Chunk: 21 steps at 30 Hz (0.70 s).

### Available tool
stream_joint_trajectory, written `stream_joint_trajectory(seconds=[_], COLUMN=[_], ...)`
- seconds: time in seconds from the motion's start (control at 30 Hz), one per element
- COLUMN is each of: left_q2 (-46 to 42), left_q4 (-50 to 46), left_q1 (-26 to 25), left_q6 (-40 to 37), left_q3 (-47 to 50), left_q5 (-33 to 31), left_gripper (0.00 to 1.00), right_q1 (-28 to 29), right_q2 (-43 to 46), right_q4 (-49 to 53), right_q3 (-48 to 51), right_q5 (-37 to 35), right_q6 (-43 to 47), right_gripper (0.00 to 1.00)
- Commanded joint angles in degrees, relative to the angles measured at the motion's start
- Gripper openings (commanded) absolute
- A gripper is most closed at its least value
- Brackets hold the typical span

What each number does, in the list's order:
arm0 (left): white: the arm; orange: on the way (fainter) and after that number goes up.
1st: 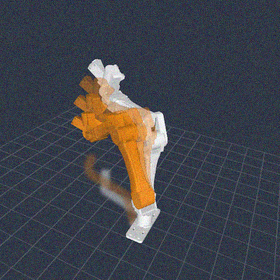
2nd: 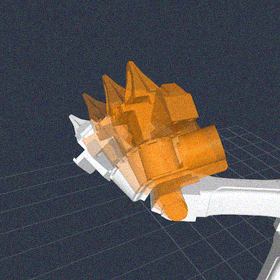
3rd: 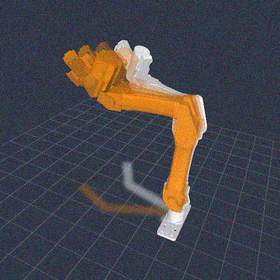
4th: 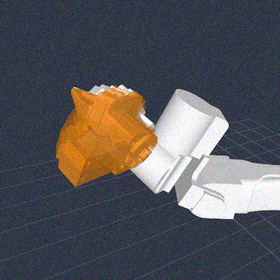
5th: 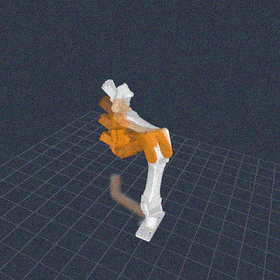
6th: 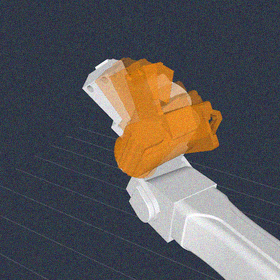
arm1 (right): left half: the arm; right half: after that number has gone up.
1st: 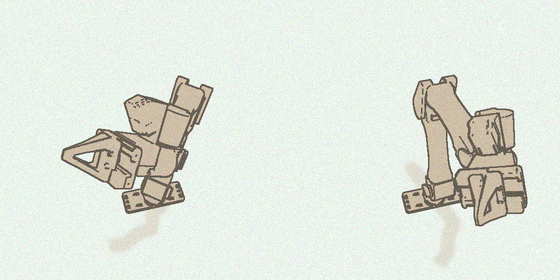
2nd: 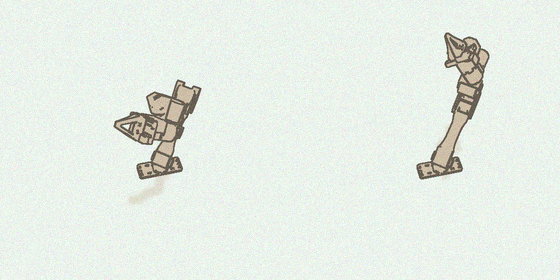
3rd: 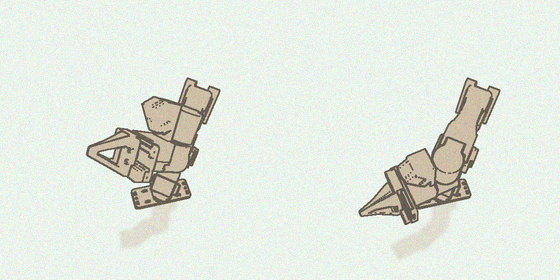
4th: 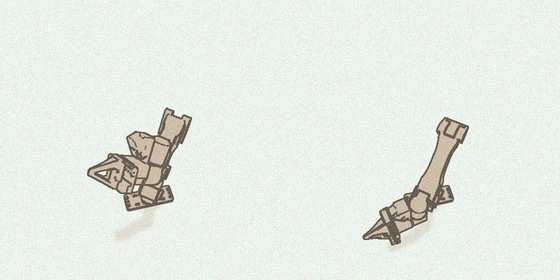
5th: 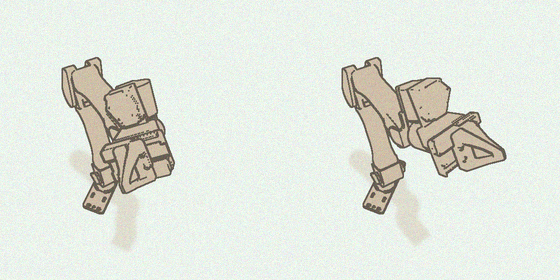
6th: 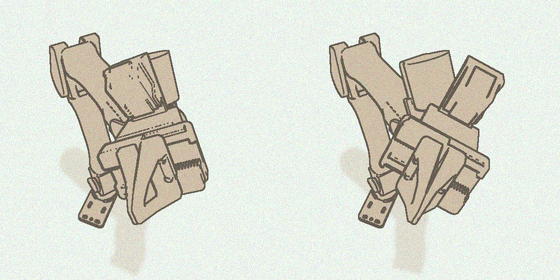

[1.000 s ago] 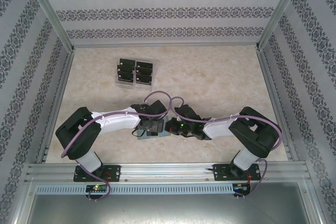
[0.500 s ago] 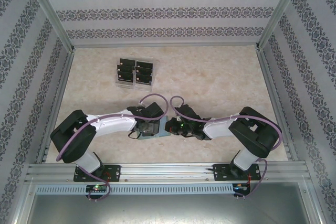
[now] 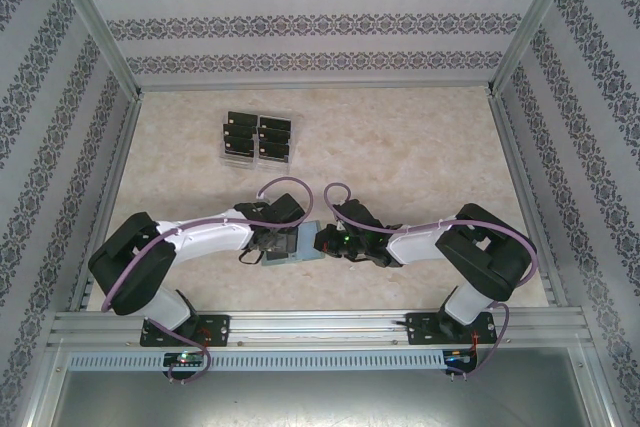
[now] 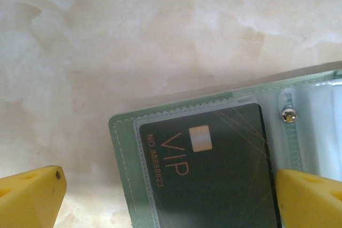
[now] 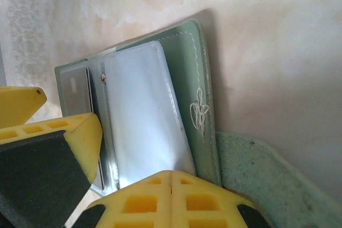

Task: Put the credit cards into the card holder
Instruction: Insert the credit card into the card slot.

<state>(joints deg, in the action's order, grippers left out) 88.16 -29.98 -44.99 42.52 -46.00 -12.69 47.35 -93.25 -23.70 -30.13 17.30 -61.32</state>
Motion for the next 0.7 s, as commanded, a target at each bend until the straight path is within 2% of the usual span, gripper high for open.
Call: stream_joint_trajectory(seconds=[0.0,0.23,0.43,0.53,0.67], left_q2=[-1.1,-1.9,-6.1,-9.4,-13.0], left_q4=[-3.2,-2.1,-2.1,-2.1,-0.1], left_q1=[1.4,1.4,1.5,4.2,14.5], left_q6=[0.4,0.0,0.0,-0.2,-3.4], left_q3=[1.1,1.3,-1.0,-2.8,-4.6], left_q5=[-3.0,-2.0,-0.6,0.2,5.3], left_gripper=[1.00,1.00,1.00,1.00,1.00], right_q1=[-0.6,-0.6,-0.5,-0.7,-1.1], right_q2=[0.3,0.6,1.6,3.4,6.7], right_q4=[3.3,3.3,3.6,5.4,10.2], right_q3=[1.4,1.2,-0.5,-2.7,-7.6], right_q5=[-2.5,-2.0,-0.1,1.3,3.5], right_q6=[-0.3,-0.4,0.0,1.1,3.6], right_gripper=[0.00,0.00,0.00,0.01,0.24])
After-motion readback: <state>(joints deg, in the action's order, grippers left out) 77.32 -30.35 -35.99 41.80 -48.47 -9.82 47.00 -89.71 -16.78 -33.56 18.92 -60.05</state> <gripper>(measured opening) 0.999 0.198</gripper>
